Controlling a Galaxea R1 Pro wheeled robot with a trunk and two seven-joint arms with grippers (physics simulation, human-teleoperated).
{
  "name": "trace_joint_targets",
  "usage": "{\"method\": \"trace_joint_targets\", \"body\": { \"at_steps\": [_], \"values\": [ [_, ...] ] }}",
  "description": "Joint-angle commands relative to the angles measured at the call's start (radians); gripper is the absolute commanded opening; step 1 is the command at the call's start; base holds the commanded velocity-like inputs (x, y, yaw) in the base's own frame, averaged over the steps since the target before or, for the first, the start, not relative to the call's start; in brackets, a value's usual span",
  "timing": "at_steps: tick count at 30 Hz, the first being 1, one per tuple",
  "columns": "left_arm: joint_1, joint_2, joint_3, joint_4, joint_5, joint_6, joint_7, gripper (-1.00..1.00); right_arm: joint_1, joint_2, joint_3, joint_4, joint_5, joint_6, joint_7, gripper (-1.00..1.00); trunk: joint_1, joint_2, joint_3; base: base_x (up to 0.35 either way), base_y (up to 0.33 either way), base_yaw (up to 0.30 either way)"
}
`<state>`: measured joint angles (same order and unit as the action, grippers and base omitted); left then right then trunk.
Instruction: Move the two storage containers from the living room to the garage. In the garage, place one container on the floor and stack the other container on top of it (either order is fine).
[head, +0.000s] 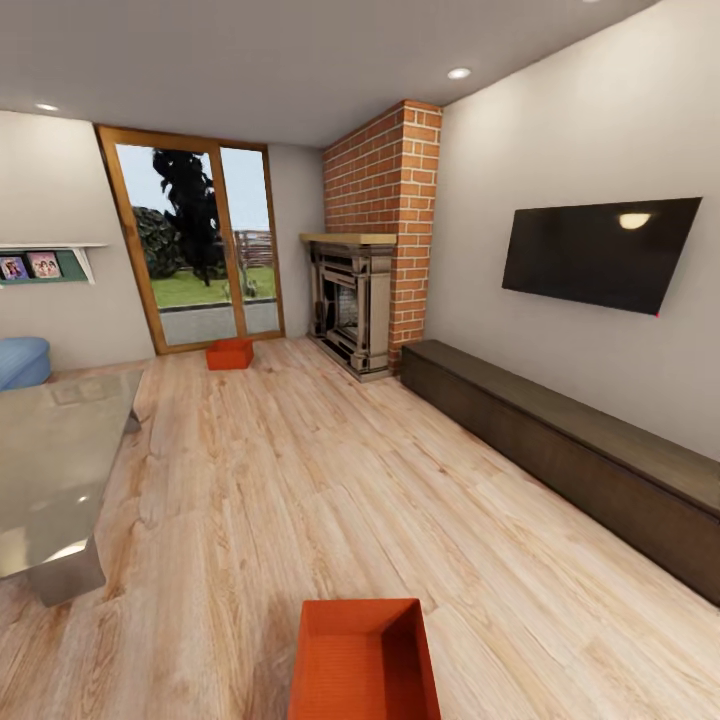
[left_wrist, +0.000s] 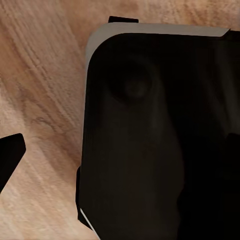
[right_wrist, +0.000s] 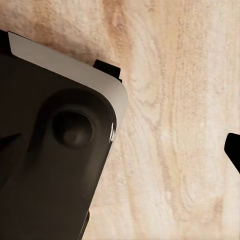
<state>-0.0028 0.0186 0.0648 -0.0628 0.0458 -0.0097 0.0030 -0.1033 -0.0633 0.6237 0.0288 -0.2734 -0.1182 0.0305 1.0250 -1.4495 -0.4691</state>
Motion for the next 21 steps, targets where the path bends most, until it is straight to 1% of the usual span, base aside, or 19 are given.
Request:
{"method": "trace_joint_targets", "body": {
  "at_steps": [1,13,21],
  "values": [
    [0.000,0.000,0.006,0.000,0.005,-0.001,0.000,1.00,-0.001,0.000,0.008,0.003,-0.010,-0.006,0.003,1.00,0.000,-0.001,-0.001,0.000,0.000,0.000],
    [0.000,0.000,0.006,0.000,0.005,-0.001,0.000,1.00,-0.001,0.000,0.008,0.003,-0.010,-0.006,0.003,1.00,0.000,-0.001,-0.001,0.005,0.000,0.000],
    [0.000,0.000,0.006,0.000,0.005,-0.001,0.000,1.00,-0.001,0.000,0.008,0.003,-0.010,-0.006,0.003,1.00,0.000,-0.001,-0.001,0.104,-0.031,0.000]
  ]
}}
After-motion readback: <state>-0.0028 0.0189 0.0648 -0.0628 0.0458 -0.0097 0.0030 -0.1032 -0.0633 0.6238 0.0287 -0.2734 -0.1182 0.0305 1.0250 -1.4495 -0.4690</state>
